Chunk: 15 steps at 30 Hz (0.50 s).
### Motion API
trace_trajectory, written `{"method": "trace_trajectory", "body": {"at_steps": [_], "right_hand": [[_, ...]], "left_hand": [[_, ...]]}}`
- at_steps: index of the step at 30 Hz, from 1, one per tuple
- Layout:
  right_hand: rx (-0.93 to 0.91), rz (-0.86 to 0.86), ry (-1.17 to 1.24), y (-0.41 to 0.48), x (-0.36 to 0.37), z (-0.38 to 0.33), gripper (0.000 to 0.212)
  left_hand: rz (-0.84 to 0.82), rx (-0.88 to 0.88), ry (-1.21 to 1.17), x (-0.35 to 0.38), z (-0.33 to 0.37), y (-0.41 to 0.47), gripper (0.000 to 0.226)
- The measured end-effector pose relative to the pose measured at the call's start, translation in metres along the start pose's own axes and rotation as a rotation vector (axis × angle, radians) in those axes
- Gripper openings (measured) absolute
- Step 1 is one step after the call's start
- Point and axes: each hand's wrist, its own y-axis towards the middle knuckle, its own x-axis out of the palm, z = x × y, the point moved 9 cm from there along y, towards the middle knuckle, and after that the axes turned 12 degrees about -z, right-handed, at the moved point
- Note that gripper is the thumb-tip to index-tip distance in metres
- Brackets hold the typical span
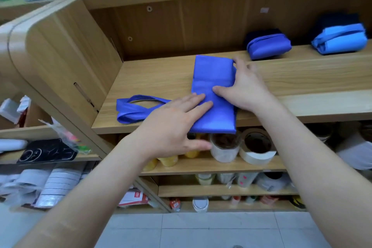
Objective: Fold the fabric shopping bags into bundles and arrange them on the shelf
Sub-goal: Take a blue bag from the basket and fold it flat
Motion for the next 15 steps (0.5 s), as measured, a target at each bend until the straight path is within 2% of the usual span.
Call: {"method": "trace_trajectory", "body": {"at_steps": [2, 4, 7, 10, 12, 15], "right_hand": [[-0.019, -0.070, -0.012, 0.004, 0.004, -0.007, 0.095], [-0.073, -0.091, 0.074, 0.008, 0.001, -0.016, 0.094], [-0.117, -0.055, 0.156, 0.015, -0.006, -0.024, 0.082], [-0.089, -0.136, 0.286, 0.027, 0.002, -0.025, 0.080], [-0.090, -0.187, 0.405, 0.034, 0.010, -0.025, 0.066], [-0.166, -0.158, 0.530, 0.038, 0.012, -0.024, 0.034]], "left_hand": [[0.071, 0.012, 0.120, -0.002, 0.005, -0.003, 0.083], [0.195, 0.038, 0.183, -0.010, 0.013, -0.005, 0.069], [0.287, 0.101, 0.174, -0.013, 0.021, -0.009, 0.057], [0.335, 0.136, 0.139, -0.011, 0.022, -0.011, 0.052], [0.373, 0.132, 0.106, -0.009, 0.018, -0.011, 0.049], [0.431, 0.130, -0.050, -0.010, 0.007, -0.011, 0.044]]}}
